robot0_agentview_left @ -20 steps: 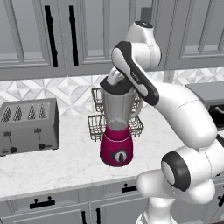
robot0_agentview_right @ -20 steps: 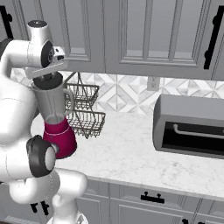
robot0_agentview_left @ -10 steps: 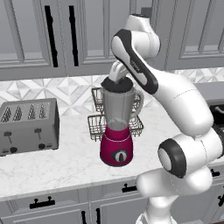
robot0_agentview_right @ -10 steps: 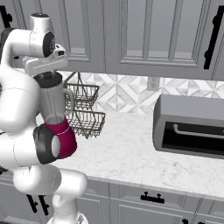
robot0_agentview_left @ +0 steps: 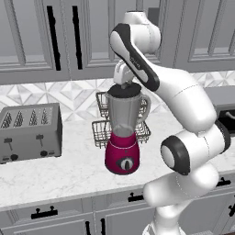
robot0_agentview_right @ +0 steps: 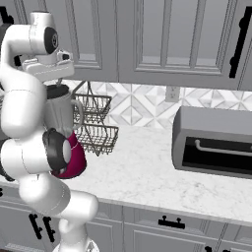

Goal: Close the lid blender by securely placing the lid on top.

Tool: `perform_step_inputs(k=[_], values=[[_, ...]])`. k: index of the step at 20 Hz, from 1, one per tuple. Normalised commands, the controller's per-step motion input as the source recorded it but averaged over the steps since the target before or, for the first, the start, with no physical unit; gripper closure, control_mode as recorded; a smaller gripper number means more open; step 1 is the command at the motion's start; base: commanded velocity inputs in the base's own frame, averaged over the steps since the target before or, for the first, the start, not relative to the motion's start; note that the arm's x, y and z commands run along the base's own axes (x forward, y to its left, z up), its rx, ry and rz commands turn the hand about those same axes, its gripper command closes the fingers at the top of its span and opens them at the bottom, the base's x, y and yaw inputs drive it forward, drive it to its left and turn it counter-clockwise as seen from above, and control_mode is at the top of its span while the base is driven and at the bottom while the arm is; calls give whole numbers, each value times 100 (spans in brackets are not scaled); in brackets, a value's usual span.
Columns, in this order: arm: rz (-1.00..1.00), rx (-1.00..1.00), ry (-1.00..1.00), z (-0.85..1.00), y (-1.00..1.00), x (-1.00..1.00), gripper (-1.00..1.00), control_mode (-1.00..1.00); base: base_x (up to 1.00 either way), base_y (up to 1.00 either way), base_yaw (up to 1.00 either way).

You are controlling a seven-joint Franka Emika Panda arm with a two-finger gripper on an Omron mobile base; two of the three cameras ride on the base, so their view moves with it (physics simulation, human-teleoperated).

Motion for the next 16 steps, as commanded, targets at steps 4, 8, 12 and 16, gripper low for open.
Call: perform_step_inputs(k=[4, 8, 12, 16], values=[[0, 0, 0, -24, 0, -23, 100, -100, 0, 0, 0], [0, 0, 0, -30, 0, -6, 100, -100, 0, 0, 0], [0, 0, -1, -35, 0, 4, 100, -100, 0, 0, 0], [0, 0, 0, -62, -1, 0, -100, -100, 0, 0, 0]])
